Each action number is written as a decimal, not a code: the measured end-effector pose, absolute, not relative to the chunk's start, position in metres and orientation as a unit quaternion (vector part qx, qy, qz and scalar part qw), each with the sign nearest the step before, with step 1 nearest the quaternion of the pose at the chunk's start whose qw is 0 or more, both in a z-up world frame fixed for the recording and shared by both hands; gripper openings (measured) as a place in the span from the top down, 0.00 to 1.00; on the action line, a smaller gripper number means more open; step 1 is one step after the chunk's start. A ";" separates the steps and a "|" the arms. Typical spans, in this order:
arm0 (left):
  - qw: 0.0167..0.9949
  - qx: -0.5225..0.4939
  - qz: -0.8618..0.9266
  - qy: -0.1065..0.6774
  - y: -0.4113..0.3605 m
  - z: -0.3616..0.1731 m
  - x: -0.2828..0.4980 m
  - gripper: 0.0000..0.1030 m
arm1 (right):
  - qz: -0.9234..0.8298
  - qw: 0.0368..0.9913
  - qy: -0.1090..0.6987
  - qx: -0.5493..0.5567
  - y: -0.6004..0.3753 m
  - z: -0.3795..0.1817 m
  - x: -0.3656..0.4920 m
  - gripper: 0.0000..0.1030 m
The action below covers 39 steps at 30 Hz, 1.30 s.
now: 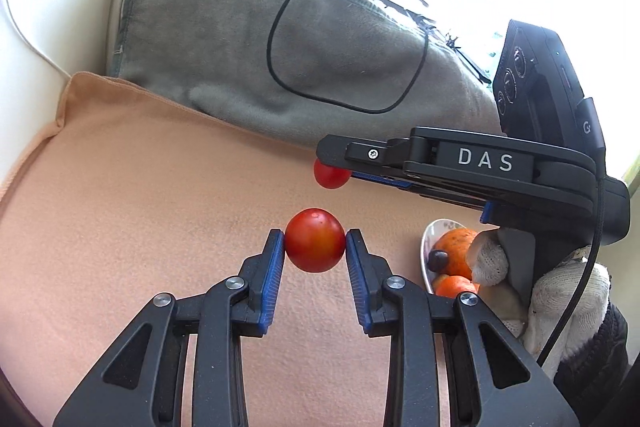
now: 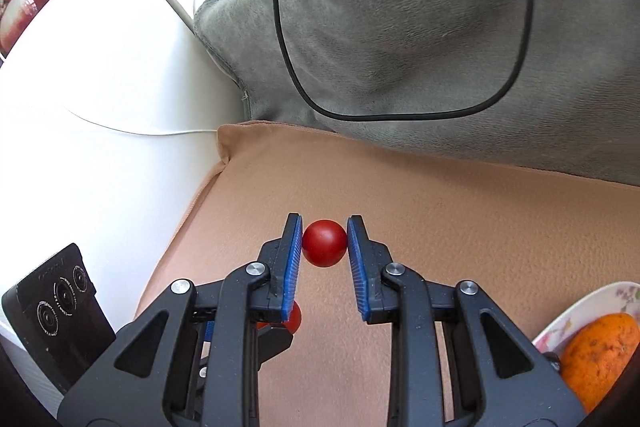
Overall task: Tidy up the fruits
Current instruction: 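Carry both cherry tomatoes onto the plate and open both tools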
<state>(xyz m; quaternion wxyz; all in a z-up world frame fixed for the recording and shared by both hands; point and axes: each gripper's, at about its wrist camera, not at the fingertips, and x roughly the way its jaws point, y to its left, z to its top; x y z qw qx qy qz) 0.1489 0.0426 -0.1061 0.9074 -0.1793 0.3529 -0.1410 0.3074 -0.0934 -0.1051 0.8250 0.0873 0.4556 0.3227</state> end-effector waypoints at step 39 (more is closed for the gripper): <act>0.887 -0.122 -0.265 0.358 -0.094 -0.080 0.124 0.71 | 0.182 0.889 0.390 0.155 -0.341 -0.085 0.213 0.76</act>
